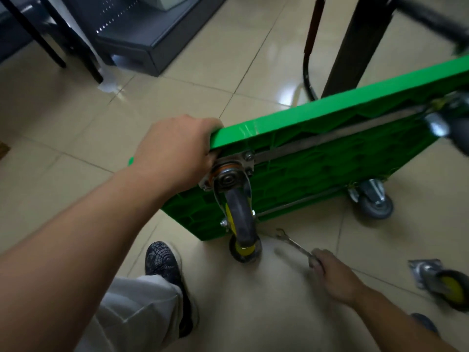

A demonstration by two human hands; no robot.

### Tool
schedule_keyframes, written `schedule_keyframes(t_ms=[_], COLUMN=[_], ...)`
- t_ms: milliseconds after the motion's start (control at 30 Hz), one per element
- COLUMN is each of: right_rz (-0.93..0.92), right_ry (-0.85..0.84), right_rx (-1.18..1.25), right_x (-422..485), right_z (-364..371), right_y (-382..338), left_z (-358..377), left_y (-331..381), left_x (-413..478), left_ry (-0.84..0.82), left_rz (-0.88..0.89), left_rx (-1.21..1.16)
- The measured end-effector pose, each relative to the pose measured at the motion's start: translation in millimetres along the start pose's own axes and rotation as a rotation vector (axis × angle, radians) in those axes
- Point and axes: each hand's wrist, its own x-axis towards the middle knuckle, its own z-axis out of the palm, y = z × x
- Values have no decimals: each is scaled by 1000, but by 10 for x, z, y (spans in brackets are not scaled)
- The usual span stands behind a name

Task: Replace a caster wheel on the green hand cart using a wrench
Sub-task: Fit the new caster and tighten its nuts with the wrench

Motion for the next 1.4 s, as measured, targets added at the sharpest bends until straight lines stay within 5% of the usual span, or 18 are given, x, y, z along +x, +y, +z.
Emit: schedule_keyframes(t_ms=[100, 267, 467, 800, 967, 1300, 1400], right_rz=[-65, -444, -492, -674, -618, -235, -120], right_ry=[207, 591, 629, 607, 601, 491, 310], right_rx=[-290, -444, -816, -1074, -1112, -782, -228], right_x=[-79, -139, 43, 110, 98, 280, 306], right_z=[-758, -1508, -1811, -1981, -1909, -1214, -733], right_y=[-562, -1276, -1730, -2081, -2183, -1725, -1729], left_z=[-15, 7, 15, 21, 2, -71, -48], left_y=[45, 111, 50, 39, 35, -9, -30], left_x=[-99, -269, -215, -179, -182, -138, -121], left_ry=[5, 3, 9, 3, 5, -156, -119], left_rz=[17, 16, 30, 5, -6, 122, 140], left_rx=[-12, -25, -34, -5, -20, -70, -60])
